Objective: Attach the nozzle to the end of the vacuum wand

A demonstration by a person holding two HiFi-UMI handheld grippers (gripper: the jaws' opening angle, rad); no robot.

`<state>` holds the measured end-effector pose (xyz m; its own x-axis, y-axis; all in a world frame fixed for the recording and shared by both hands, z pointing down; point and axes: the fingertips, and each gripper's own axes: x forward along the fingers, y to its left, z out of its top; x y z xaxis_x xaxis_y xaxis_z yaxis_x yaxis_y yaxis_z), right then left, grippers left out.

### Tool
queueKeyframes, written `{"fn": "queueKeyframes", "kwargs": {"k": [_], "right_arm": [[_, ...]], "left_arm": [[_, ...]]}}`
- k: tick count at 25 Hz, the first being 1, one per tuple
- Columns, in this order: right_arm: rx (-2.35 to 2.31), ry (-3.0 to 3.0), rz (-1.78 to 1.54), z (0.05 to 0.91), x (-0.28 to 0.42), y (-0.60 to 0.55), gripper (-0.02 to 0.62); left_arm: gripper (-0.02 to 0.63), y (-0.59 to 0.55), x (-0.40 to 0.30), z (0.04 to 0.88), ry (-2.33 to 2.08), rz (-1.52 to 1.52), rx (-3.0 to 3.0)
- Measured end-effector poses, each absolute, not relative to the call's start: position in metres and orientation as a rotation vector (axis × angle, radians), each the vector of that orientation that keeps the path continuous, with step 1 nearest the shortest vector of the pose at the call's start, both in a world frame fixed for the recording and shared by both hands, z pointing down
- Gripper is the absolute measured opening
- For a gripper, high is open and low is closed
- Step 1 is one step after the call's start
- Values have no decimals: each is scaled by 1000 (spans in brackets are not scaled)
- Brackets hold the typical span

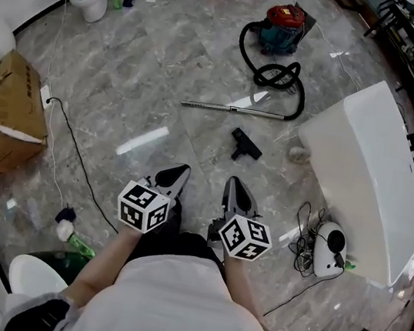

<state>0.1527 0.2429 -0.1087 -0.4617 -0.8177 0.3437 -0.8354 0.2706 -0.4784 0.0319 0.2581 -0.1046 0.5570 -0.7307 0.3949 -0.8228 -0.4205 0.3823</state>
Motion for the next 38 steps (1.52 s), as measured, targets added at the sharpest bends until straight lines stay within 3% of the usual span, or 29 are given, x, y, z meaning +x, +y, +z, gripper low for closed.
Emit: {"fn": "queueKeyframes", "kwargs": {"k": [21,38], "right_arm": [[1947,-2266,999,-84,131,143,17],[1929,-2224,1016,-84,148,98,17]], "left_arm": [[8,146,-57,-86,-1137,262,2297],[8,96,-24,-76,-1039,293,2285]]}}
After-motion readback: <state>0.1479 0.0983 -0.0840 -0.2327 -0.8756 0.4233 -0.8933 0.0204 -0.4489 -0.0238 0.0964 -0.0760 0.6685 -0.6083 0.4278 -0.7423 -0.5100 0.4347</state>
